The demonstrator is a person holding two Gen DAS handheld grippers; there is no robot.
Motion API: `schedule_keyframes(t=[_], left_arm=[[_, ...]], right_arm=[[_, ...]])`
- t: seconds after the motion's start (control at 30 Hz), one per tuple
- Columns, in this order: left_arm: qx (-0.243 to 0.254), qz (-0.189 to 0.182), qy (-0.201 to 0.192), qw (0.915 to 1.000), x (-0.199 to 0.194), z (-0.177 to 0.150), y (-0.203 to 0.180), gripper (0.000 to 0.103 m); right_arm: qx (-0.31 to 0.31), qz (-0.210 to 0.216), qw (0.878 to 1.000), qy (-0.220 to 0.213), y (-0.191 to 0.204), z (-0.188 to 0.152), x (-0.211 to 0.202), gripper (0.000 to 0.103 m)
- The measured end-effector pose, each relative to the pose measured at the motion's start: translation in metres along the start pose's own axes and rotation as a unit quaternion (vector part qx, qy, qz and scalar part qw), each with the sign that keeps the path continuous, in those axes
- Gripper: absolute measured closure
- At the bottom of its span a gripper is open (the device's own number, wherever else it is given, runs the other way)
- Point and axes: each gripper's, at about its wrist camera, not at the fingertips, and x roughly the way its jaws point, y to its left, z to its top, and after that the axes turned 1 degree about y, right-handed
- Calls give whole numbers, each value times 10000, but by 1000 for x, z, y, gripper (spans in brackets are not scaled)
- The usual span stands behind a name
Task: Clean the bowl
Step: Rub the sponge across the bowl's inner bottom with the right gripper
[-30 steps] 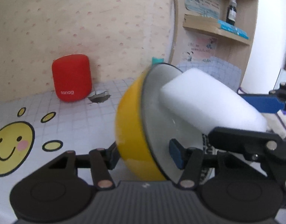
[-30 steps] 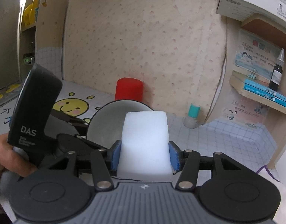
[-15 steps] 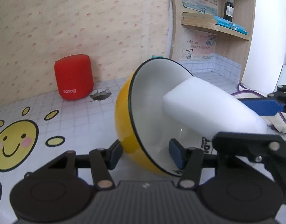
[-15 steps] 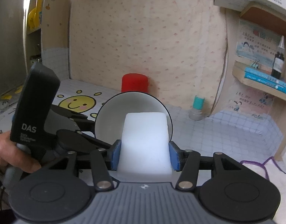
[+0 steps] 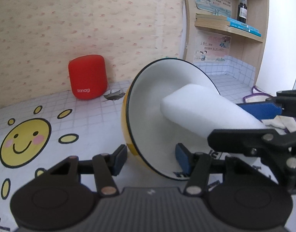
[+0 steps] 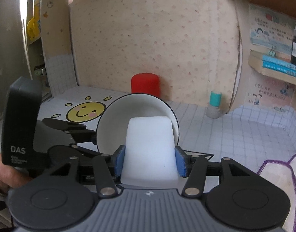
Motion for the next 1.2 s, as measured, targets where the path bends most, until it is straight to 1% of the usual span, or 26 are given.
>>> schedule_keyframes(t=[0.2,0.27,0.47,0.6,0.73,0.87,0.93,1.0,1.1,1.2], left_arm=[[-92,-16,3,10000,-3,-2,3,49],[-107,-21,3,9999,-4,-3,4,49],[-140,-1,-5,9999,-6,-3,4,49],[-202,-34,-8,9998,-8,-5,7,49],[-176,-39,-8,9998,-8,-5,6,49],[-214,-57,-13,9998,-9,-6,8,49],[-220,-52,-14,9997,-9,-6,8,49],[-242,-67,-13,9997,-9,-6,8,49],[-226,-65,-10,9997,-9,-6,8,49],[-248,-98,-15,9996,-10,-7,9,49]], right_arm=[[243,145,9996,4,-3,-2,1,51],[292,112,9995,3,-2,1,0,51],[240,-1,9995,-192,9,12,-2,51],[169,-26,9998,-117,12,8,1,51],[308,-41,9995,-5,10,6,1,51],[363,152,9991,-125,12,14,-4,51],[177,171,9995,-194,17,20,-6,51],[-365,-52,9992,-137,30,23,-5,51],[-1071,-370,9935,-64,45,22,-5,51],[-1094,-399,9932,-23,44,21,-7,51]])
